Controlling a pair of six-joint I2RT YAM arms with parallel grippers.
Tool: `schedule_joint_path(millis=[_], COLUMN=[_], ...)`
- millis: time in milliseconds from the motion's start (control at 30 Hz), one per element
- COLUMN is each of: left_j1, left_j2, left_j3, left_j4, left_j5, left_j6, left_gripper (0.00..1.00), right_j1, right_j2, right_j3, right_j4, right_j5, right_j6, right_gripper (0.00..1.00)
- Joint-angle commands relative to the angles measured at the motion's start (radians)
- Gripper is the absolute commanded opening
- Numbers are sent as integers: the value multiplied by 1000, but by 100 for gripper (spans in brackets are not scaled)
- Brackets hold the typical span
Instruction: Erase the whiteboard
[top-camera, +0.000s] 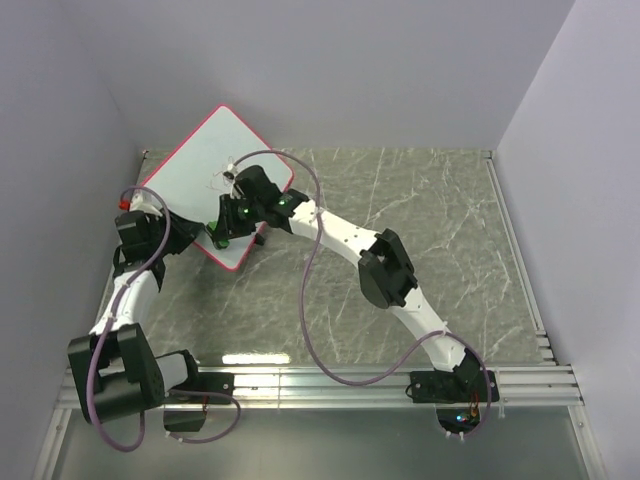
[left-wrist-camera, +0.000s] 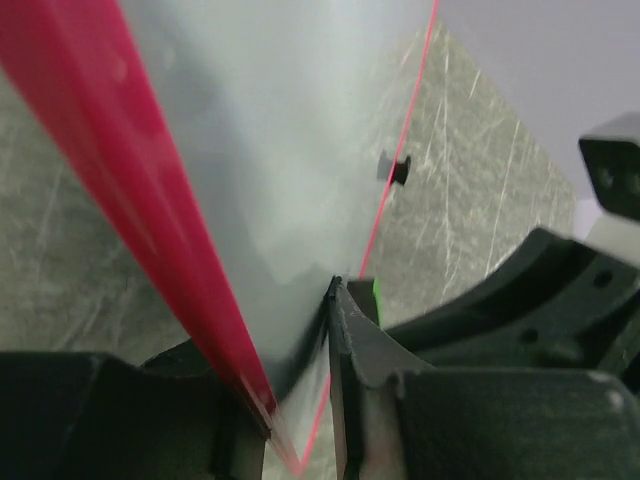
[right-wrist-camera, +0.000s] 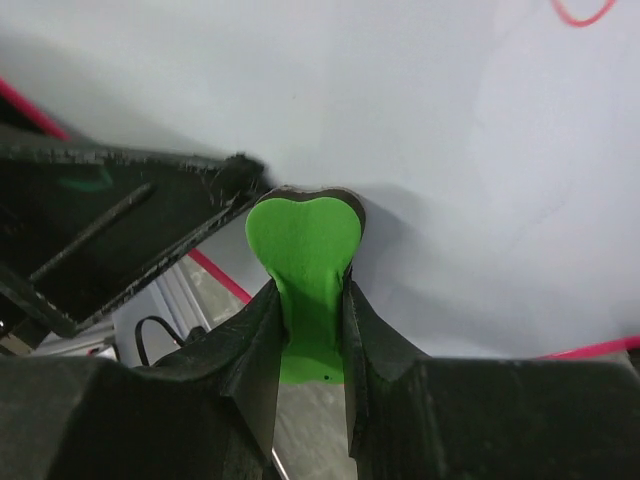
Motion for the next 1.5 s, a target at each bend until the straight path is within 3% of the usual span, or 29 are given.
schedule_joint_path(millis=[0,67,300,367,633,1033,1300,1467], left_j1=[-48,-62,-124,-176,-276,-580,-738,-779], left_j2=[-52,-61,-127,-176,-323,-546,-566,-587], left_j3=[-38,-52,-113,-144,-175,-346,-357,-307], left_j4=[-155,-186,-209,-208,-301,-335,-415,-473], left_j5=[-2,-22,-7,-16,-25,-154,-291,-326], left_j6=[36,33,-41,-53,-157,-361,-417,-432], left_gripper=[1,1,1,1,1,1,1,1], right_j1=[-35,-61,-110,-112,-127,-109,-81,-118], right_j2=[-106,-124,-311,-336,-320,-314,-206,-115], right_j3=[-17,-29,-410,-437,-366,-385,-261,-129], right_j4=[38,12,15,3,6,62,92,35], right_j5=[-1,-1,-6,-16,-67,-85,-101,5], right_j6=[-13,-44,-105,-116,-81,-29,7,-64], right_gripper=[0,0,0,0,0,0,0,0])
